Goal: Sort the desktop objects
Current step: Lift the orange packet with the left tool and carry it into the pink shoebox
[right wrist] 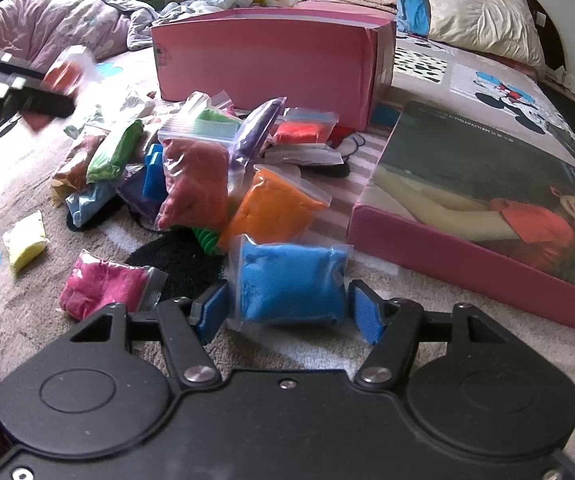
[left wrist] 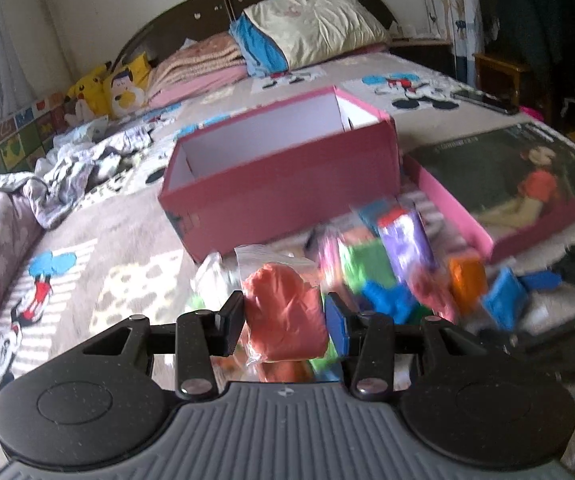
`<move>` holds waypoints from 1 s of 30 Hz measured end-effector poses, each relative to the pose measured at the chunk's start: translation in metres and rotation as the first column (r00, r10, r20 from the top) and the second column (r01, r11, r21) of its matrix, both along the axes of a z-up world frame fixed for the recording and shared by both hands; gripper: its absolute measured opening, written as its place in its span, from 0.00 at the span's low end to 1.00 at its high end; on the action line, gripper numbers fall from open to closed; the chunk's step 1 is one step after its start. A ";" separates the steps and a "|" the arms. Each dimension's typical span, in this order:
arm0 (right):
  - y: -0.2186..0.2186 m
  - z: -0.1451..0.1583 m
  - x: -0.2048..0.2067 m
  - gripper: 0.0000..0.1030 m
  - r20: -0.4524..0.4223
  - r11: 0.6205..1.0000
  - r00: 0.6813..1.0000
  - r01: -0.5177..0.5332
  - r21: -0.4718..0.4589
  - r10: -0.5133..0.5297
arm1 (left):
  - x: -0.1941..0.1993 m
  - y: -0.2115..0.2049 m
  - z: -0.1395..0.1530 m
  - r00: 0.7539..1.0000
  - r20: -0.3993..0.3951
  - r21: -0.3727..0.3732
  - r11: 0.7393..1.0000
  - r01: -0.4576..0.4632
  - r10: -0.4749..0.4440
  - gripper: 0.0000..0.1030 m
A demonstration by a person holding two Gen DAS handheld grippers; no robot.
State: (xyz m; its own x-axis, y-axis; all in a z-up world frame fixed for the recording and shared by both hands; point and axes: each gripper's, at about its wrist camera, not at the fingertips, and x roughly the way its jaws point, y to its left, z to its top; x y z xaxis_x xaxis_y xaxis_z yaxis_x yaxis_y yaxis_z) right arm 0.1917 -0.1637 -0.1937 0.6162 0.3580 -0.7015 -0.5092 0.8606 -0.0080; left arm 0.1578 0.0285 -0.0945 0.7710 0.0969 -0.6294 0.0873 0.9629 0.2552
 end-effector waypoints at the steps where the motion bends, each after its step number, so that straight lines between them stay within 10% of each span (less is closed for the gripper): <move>1: 0.000 0.000 0.000 0.63 -0.002 1.000 1.000 -0.002 0.000 0.002 | 0.005 0.001 0.003 1.000 0.008 -0.002 1.000 0.001 -0.001 0.41; 30: -0.004 0.005 -0.001 0.64 0.014 1.000 1.000 -0.019 -0.011 0.020 | 0.180 0.034 0.046 0.998 0.056 -0.097 0.995 -0.026 0.032 0.41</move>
